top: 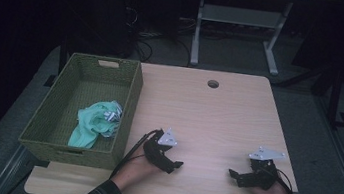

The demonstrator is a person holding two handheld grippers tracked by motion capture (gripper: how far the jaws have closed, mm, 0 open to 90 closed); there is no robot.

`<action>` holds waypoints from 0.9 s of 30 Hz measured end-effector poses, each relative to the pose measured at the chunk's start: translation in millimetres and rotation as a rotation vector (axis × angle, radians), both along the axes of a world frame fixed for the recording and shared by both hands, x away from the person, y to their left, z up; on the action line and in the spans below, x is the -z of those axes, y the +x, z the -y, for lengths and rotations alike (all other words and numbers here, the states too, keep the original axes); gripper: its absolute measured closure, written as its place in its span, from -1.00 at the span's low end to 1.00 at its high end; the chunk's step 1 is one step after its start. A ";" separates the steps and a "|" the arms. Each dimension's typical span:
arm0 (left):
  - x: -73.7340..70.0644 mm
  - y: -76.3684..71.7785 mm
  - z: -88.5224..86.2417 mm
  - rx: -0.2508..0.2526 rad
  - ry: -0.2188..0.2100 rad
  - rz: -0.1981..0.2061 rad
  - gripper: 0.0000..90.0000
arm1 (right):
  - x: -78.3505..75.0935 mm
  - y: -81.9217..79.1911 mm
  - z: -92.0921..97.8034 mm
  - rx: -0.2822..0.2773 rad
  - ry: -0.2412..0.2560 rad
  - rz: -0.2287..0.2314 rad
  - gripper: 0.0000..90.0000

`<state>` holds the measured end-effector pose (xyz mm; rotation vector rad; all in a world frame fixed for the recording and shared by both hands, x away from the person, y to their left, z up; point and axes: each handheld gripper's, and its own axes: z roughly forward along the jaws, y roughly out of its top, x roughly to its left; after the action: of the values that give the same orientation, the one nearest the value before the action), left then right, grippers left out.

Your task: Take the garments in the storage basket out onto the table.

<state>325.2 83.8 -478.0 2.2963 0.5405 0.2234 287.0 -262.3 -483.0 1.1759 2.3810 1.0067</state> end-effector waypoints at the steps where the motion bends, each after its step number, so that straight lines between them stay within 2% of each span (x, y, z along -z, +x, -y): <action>1: -0.4 -0.2 0.2 -0.002 0.005 -0.002 -0.72 | 0.0 0.0 0.0 0.000 0.000 0.000 -0.95; 8: -1.8 -0.2 1.9 -0.005 0.016 -0.012 -0.72 | 0.0 0.0 -0.1 0.001 0.002 0.000 -0.95; 12: -5.2 -0.6 1.2 0.003 0.032 -0.040 -0.71 | 0.0 0.0 0.0 0.001 0.002 0.000 -0.95; 16: -7.9 -0.7 -1.2 0.000 0.036 -0.047 -0.71 | 0.0 -0.1 -0.2 0.002 0.002 -0.001 -0.96; 27: -21.4 2.2 -11.1 -0.029 -0.010 -0.045 -0.71 | -0.1 -0.1 -0.1 0.001 0.002 -0.001 -0.96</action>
<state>327.3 94.8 -456.6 2.2892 0.5971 0.1832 286.9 -262.2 -482.9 1.1786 2.3808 1.0084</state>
